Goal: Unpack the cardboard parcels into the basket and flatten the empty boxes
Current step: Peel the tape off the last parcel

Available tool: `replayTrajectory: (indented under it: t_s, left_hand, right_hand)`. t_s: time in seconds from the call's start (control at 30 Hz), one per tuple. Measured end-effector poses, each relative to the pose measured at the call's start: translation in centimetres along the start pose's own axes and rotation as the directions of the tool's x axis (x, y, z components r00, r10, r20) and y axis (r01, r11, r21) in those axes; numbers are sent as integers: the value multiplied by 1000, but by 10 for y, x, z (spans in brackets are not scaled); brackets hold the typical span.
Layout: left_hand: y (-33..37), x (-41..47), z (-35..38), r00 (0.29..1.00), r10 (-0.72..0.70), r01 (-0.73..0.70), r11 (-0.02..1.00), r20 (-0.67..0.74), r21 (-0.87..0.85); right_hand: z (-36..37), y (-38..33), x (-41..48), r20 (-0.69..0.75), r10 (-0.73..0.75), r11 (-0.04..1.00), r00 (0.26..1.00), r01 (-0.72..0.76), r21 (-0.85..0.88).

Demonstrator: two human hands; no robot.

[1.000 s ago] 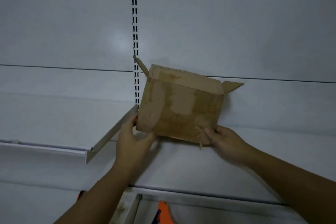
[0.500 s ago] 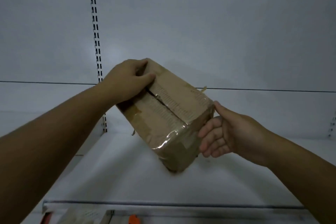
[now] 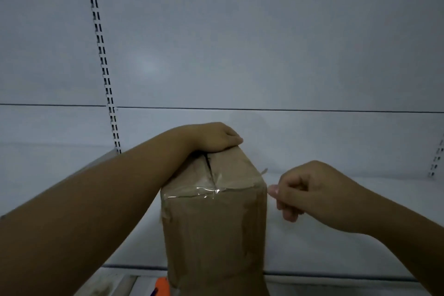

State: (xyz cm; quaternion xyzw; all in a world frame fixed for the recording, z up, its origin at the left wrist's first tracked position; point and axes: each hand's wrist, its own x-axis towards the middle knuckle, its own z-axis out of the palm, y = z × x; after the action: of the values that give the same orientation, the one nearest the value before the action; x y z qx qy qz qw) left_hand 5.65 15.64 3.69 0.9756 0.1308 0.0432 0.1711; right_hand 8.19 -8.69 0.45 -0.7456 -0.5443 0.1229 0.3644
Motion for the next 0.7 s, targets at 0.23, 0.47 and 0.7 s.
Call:
replayTrajectory:
  t_s: [0.23, 0.47, 0.7]
  left_hand:
    - [-7, 19, 0, 999, 38, -38, 999, -9, 4]
    - [-9, 30, -5, 996, 65, -66, 998, -60, -20]
    - [-17, -37, -17, 826, -59, -266, 836, -561, -480]
  right_hand:
    - [4, 40, 8, -113, -168, 986, 979, 166, -25]
    - [16, 42, 49, -4, -332, 934, 943, 328, -142]
    - [42, 50, 52, -254, -431, 900, 866, 390, -195]
